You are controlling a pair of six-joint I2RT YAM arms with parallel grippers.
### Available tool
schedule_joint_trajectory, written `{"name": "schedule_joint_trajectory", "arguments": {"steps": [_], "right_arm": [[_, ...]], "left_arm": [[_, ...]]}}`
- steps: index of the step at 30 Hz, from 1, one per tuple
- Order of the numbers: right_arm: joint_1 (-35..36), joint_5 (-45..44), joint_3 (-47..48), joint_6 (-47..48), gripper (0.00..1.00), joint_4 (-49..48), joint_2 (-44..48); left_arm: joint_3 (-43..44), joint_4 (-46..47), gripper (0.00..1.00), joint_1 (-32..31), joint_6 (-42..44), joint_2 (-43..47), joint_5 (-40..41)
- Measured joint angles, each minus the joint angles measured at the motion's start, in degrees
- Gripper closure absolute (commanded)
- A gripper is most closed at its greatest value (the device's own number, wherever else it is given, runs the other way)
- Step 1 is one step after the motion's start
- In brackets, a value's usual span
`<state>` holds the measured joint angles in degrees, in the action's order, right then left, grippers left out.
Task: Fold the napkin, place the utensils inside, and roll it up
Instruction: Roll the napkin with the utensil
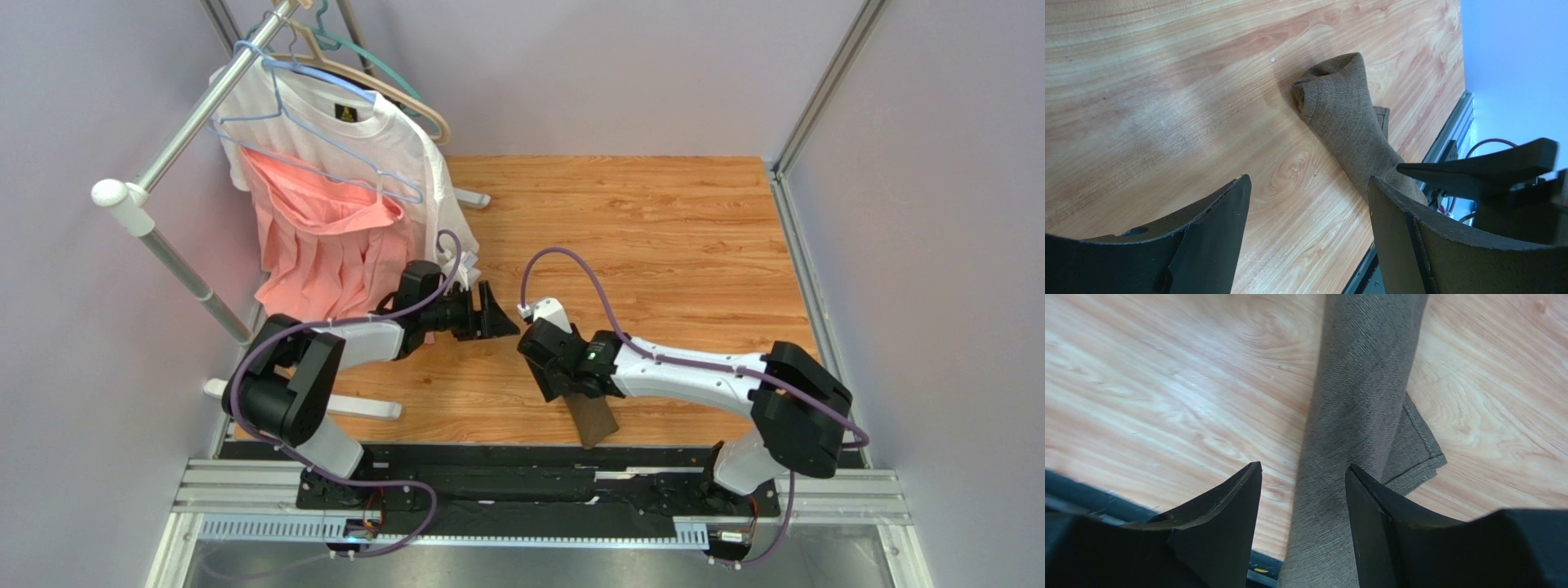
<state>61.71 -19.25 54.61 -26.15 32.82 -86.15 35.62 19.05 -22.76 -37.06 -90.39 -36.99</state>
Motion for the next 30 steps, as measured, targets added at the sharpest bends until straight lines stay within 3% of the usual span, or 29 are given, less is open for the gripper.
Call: {"name": "schedule_joint_trajectory", "arguments": {"steps": [18, 24, 28, 29, 30], "right_arm": [[3.02, -7.91, 1.70, -2.12, 0.45, 0.48, -8.87], [1.92, -8.31, -0.33, -3.08, 0.50, -1.44, -9.38], [0.87, -8.35, -1.53, -3.30, 0.64, -2.78, -8.85], [0.70, -8.31, -1.70, -3.23, 0.76, -2.93, -8.74], [0.42, -8.26, -2.01, -3.23, 0.81, -3.10, -8.50]], "left_arm": [[-1.49, -0.57, 0.22, 0.94, 0.35, 3.17, -0.11], [-1.49, -0.96, 0.22, 1.01, 0.55, 3.61, -0.09], [-1.49, -1.29, 0.22, 1.03, 0.74, 3.63, -0.07], [-1.49, -1.31, 0.22, 1.03, 0.79, 3.63, -0.07], [-1.49, -1.31, 0.22, 1.03, 0.87, 3.63, -0.07]]}}
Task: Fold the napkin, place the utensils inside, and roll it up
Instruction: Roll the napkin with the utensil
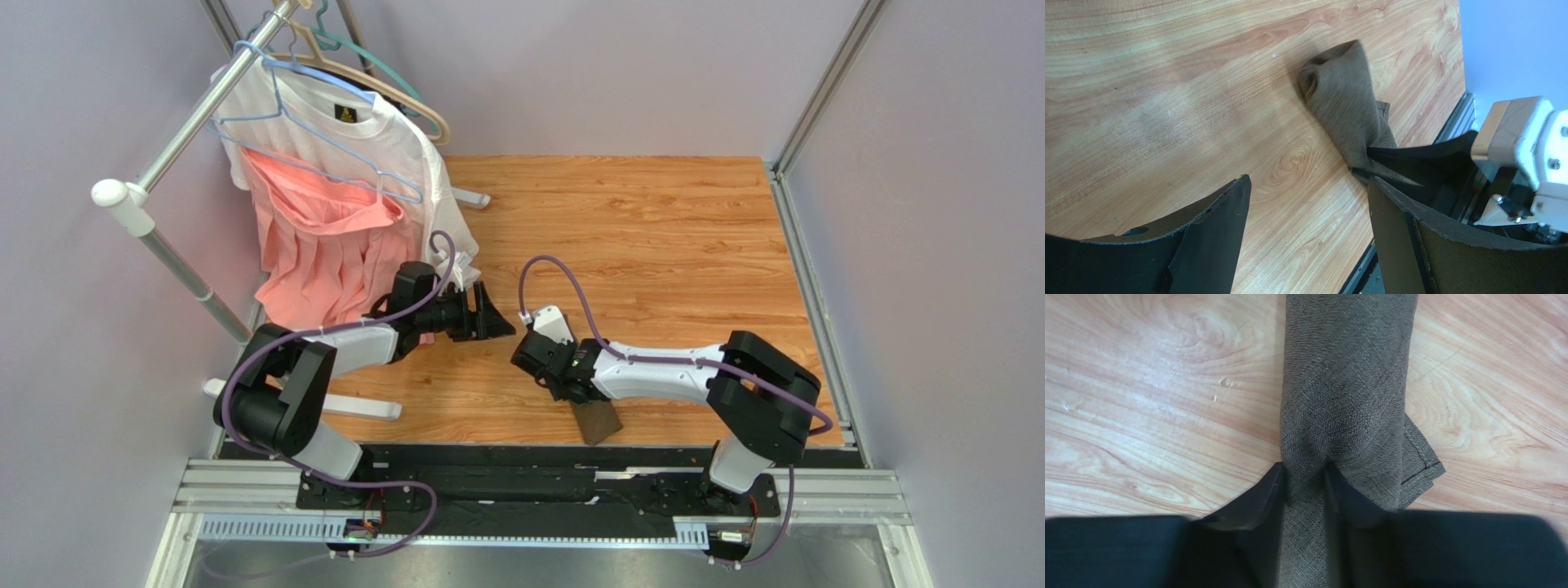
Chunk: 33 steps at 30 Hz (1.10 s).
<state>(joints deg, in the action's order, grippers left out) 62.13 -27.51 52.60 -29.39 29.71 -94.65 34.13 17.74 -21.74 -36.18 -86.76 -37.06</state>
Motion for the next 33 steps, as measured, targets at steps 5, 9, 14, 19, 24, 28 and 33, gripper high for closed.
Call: {"name": "schedule_joint_trajectory", "arguments": {"steps": [5, 9, 14, 19, 24, 28, 33], "right_arm": [[-0.94, 1.14, -1.31, 0.22, 1.00, -1.95, 2.01], [-2.40, 4.13, -2.38, 0.42, 1.00, -4.20, 3.54], [-4.35, 8.85, -3.19, 0.74, 1.00, -5.33, 5.05], [-7.13, 15.30, -4.79, 0.68, 1.00, -8.66, 6.43], [-10.54, 23.52, -7.26, 0.15, 1.00, -12.79, 8.24], [-13.16, 29.86, -9.64, -1.05, 1.00, -15.41, 10.71], [-17.35, 37.18, -13.31, -2.69, 1.00, -19.85, 12.70]], "left_arm": [[0.00, -0.20, 0.21, 0.00, 0.48, 0.09, 0.02], [0.00, -0.63, 0.21, 0.02, 0.74, 0.66, 0.04], [0.00, -1.05, 0.21, 0.02, 1.14, 0.90, 0.04], [0.00, -1.51, 0.21, 0.02, 1.57, 0.90, 0.04], [0.00, -1.88, 0.21, 0.02, 1.81, 0.92, 0.04], [0.00, -2.14, 0.21, 0.02, 1.86, 0.94, 0.07], [0.00, -2.10, 0.21, 0.02, 1.86, 0.94, 0.04]]}}
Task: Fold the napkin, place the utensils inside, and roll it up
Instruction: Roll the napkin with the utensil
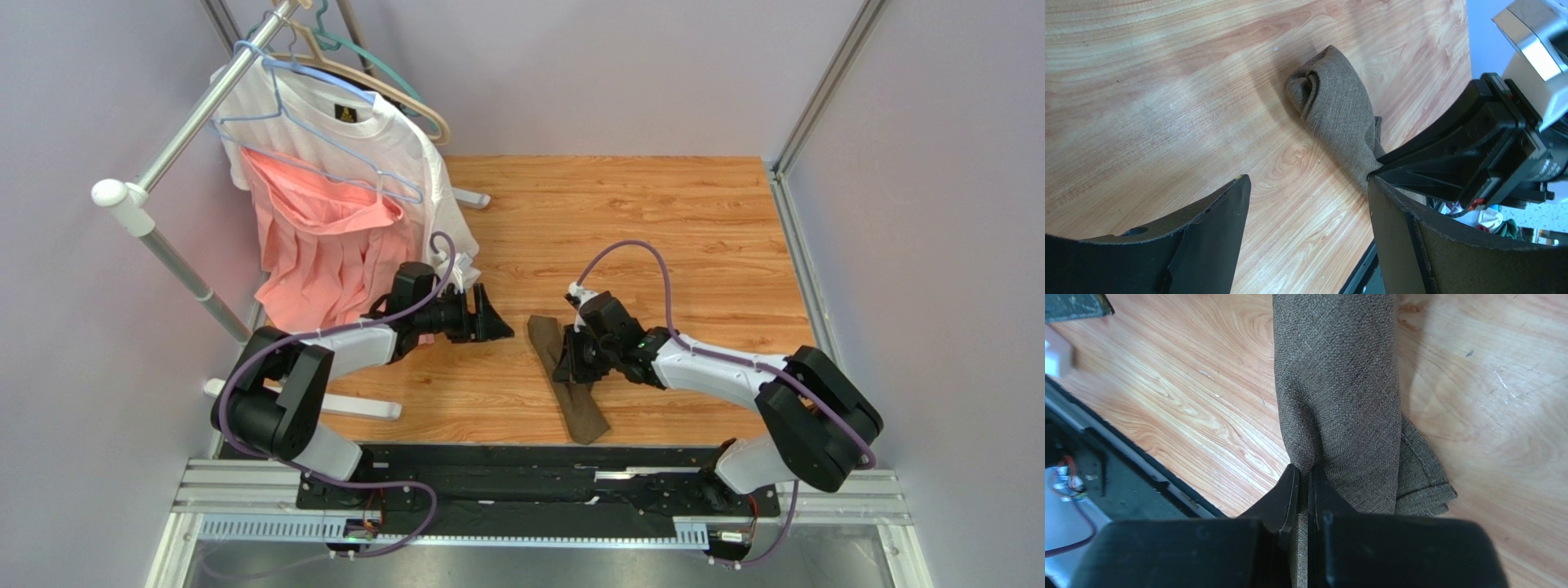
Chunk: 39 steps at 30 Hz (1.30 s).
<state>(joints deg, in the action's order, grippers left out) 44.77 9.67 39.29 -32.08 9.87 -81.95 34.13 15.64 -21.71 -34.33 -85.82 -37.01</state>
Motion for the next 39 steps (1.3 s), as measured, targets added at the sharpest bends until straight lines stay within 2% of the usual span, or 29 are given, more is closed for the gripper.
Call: {"name": "schedule_joint_trajectory", "arguments": {"steps": [7, 20, 34, 35, 36, 38, 39], "right_arm": [[-5.27, 8.72, -4.55, -1.79, 1.00, -6.80, 0.55], [-14.10, 19.52, -7.43, -2.23, 1.00, -10.73, 2.67], [-21.31, 25.38, -9.46, 0.15, 1.00, -12.52, 1.33], [-21.62, 25.57, -9.46, 0.55, 0.98, -12.50, 1.16], [-21.88, 25.81, -9.46, 0.92, 0.90, -12.48, 0.96], [-22.34, 25.86, -9.46, 1.62, 0.81, -12.28, 0.59], [-22.51, 25.81, -9.44, 2.14, 0.70, -12.04, 0.50]], "left_arm": [[-0.02, 0.00, 0.21, 0.00, 0.04, 0.00, 0.00], [-0.02, 0.00, 0.21, 0.00, 0.09, 0.00, 0.07], [-0.02, -0.22, 0.21, 0.00, 0.11, 0.00, 0.87], [-0.02, -0.22, 0.21, 0.00, 0.11, 0.00, 0.90], [-0.02, -0.24, 0.21, 0.00, 0.11, 0.00, 0.92], [-0.02, -0.31, 0.21, 0.00, 0.11, 0.00, 0.96], [-0.02, -0.39, 0.21, 0.00, 0.11, 0.00, 0.96]]}}
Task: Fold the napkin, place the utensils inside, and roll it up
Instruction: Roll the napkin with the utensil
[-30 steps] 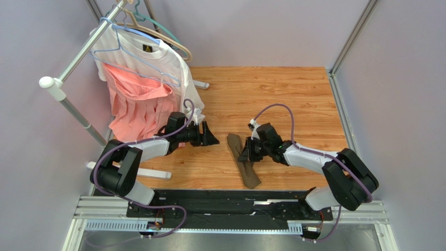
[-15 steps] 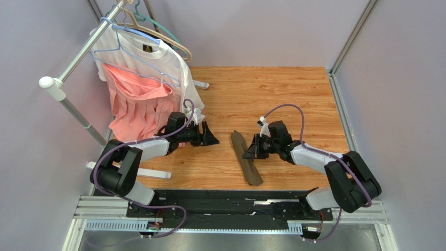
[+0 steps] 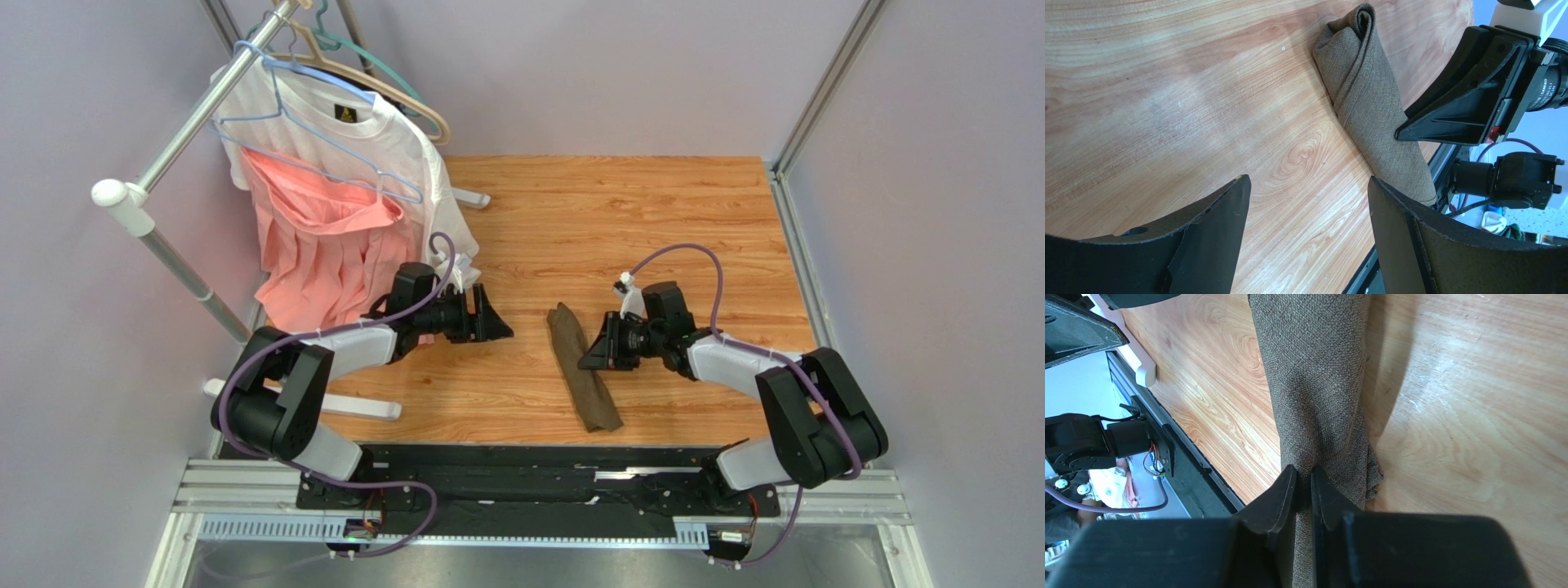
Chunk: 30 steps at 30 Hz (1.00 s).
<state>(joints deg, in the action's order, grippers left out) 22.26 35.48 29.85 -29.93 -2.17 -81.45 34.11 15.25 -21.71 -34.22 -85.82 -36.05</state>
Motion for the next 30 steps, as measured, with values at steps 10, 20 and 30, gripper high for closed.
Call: {"name": "schedule_joint_trajectory", "arguments": {"steps": [10, 20, 30], "right_arm": [[-0.39, -4.09, 2.19, 4.85, 0.50, 9.84, 3.63], [7.23, -20.24, 12.33, 9.22, 0.49, 25.79, 15.96], [26.40, -28.72, 18.73, 5.57, 0.50, 26.16, 4.87]], "left_arm": [[0.00, -0.11, 0.21, 0.00, 0.02, 0.00, 0.09], [-0.46, -0.04, 0.21, 0.00, 0.09, 0.00, -0.15], [-1.81, 0.42, 0.21, 0.02, 0.07, 0.11, -0.57]]}}
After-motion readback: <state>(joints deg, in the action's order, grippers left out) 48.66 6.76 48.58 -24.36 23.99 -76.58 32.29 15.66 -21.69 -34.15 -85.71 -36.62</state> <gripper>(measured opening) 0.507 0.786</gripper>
